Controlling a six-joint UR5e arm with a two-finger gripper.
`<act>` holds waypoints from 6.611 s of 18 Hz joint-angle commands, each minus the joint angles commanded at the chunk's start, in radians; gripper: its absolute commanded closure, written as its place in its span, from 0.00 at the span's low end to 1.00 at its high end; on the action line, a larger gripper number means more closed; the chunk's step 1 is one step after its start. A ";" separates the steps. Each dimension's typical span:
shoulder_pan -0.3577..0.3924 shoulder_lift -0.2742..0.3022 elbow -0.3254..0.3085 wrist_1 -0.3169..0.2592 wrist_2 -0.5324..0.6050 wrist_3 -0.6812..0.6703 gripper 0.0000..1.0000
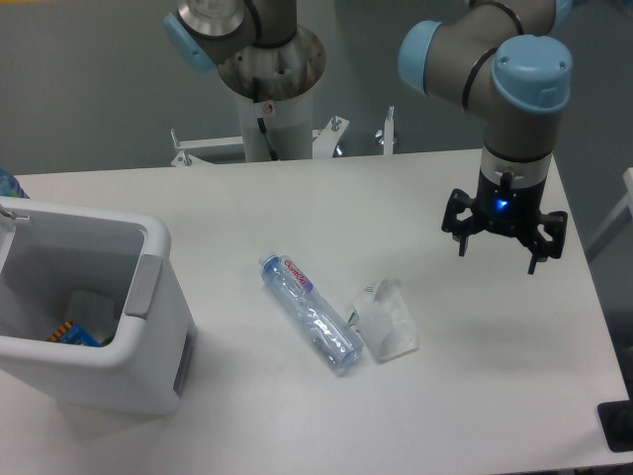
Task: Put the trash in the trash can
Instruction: 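Move the gripper down toward the crumpled clear plastic wrapper, then close the gripper on the clear plastic wrapper and lift it, then carry the wrapper over the white trash bin, then open the gripper to drop the wrapper into the bin, then move the open gripper over the clear water bottle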
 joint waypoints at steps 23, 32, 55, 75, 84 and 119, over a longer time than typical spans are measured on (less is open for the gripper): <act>-0.047 -0.002 -0.205 0.099 -0.054 -0.084 0.00; -0.140 -0.092 -0.264 0.225 -0.025 -0.095 0.00; -0.124 -0.074 -0.219 0.222 -0.034 -0.121 1.00; -0.166 -0.009 0.014 0.178 -0.468 -0.656 1.00; -0.314 0.058 0.028 0.178 -0.497 -0.752 1.00; -0.349 0.132 0.003 0.193 -0.485 -0.776 0.00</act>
